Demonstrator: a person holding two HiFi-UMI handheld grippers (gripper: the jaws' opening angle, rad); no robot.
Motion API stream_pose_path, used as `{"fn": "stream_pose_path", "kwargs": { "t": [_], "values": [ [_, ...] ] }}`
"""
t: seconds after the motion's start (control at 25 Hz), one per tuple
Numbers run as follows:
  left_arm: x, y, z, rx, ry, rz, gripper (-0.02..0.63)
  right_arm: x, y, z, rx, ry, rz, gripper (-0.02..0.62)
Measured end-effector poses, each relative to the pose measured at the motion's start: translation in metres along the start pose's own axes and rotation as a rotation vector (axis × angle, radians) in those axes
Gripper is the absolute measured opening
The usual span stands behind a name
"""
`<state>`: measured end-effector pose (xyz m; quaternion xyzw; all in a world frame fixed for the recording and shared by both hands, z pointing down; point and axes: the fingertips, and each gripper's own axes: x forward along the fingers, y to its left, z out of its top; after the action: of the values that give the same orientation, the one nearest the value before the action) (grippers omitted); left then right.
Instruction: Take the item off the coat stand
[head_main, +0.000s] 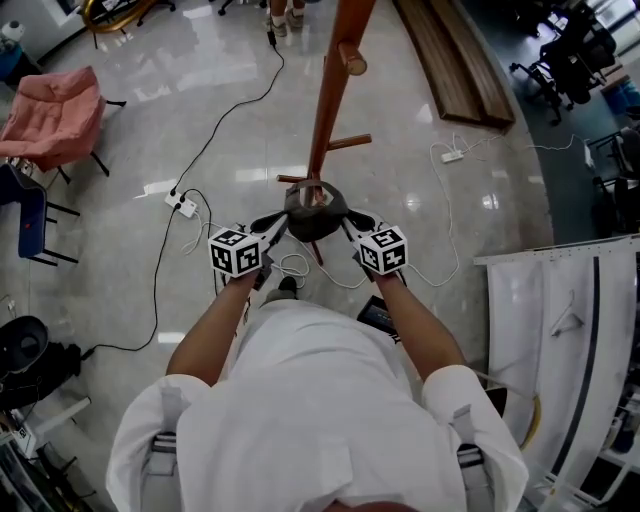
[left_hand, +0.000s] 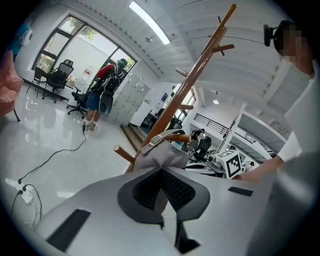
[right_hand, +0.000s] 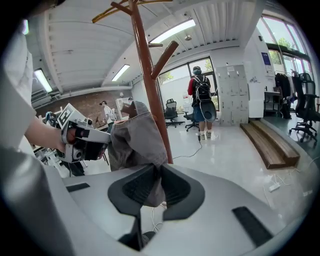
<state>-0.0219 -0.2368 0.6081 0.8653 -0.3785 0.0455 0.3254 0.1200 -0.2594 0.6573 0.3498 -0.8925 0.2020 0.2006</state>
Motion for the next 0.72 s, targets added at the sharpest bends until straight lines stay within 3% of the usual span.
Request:
{"fn": "stream_pose_path", "kwargs": {
  "t": [0.28, 0.72],
  "values": [
    [-0.018, -0.044, 0.002, 0.043, -0.046, -0.002, 0.018, -0.05, 0.011, 0.008, -0.002, -0.09, 0.037, 0.046],
    [-0.046, -0.116, -0.019, 0.075, -0.124, -0.012, 0.018, -0.134, 0.047, -0.012, 0.007, -0.172, 0.065, 0.041]
  ]
}}
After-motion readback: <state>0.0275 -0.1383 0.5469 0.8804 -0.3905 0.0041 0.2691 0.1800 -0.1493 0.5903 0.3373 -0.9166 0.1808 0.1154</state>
